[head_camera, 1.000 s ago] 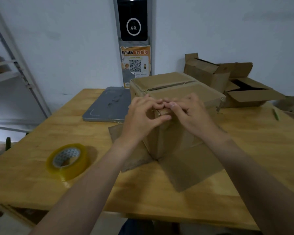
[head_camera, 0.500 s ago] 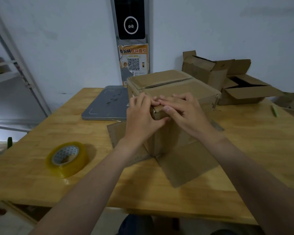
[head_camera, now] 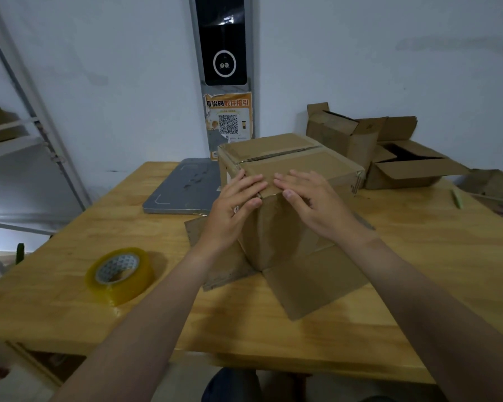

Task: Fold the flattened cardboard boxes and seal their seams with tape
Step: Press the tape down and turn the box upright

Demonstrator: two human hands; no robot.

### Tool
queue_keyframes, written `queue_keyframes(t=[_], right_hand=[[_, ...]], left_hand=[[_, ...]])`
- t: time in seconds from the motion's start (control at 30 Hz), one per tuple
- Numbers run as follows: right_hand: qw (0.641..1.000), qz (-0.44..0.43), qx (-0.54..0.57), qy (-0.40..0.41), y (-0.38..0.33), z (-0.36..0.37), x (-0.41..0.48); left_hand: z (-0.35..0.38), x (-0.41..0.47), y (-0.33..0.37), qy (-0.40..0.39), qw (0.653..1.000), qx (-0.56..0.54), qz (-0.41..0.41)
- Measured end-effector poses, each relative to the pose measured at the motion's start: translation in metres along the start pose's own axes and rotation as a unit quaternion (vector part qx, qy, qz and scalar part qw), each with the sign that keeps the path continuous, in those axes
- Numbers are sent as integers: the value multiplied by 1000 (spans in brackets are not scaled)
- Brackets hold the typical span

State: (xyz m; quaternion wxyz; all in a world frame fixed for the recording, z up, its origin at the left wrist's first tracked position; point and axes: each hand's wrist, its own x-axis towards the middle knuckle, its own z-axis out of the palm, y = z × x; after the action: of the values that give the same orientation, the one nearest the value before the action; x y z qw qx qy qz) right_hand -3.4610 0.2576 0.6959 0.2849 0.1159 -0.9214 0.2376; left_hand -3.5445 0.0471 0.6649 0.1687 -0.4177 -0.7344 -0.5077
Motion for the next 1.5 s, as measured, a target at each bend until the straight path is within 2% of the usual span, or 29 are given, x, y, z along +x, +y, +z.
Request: queue_keyframes(t=[0.2,0.37,0.5,0.6,0.7,0.77,0.83,1.0,1.13,1.33,1.4,1.5], right_hand=[[1000,0,-5,-14,-6,-4,-1],[998,46,-28,-36,-18,-27,17],[989,113,-97,-14,-14,-57,48],[964,224,-122,-75,5,-66,80],[946,268,-128,-126,28,-72,109],[942,276,-106,-156,39,-75,123],[934,307,-32,-179,46,-76,134],[907,351,77,-221,59,-72,166],[923,341,106,-141,49,-76,171],[951,293,99,-20,4,-122,155],[949,289,116,42,-6,-134,149],[939,227,184,180,-11,-138,132]], left_hand=[[-7,-2,4,-25,1000,-1,-17],[-17,21,34,7,996,15,-84],[-22,53,61,47,984,11,-173],[-24,83,62,58,959,-14,-277],[-24,109,57,54,926,-65,-367],[-22,121,51,45,917,-73,-389],[-19,133,43,38,909,-76,-409],[-16,155,30,43,905,-83,-414],[-25,167,38,42,918,-72,-389],[-44,182,90,60,954,-11,-292],[-48,180,111,88,967,21,-238],[-52,170,127,145,978,9,-148]])
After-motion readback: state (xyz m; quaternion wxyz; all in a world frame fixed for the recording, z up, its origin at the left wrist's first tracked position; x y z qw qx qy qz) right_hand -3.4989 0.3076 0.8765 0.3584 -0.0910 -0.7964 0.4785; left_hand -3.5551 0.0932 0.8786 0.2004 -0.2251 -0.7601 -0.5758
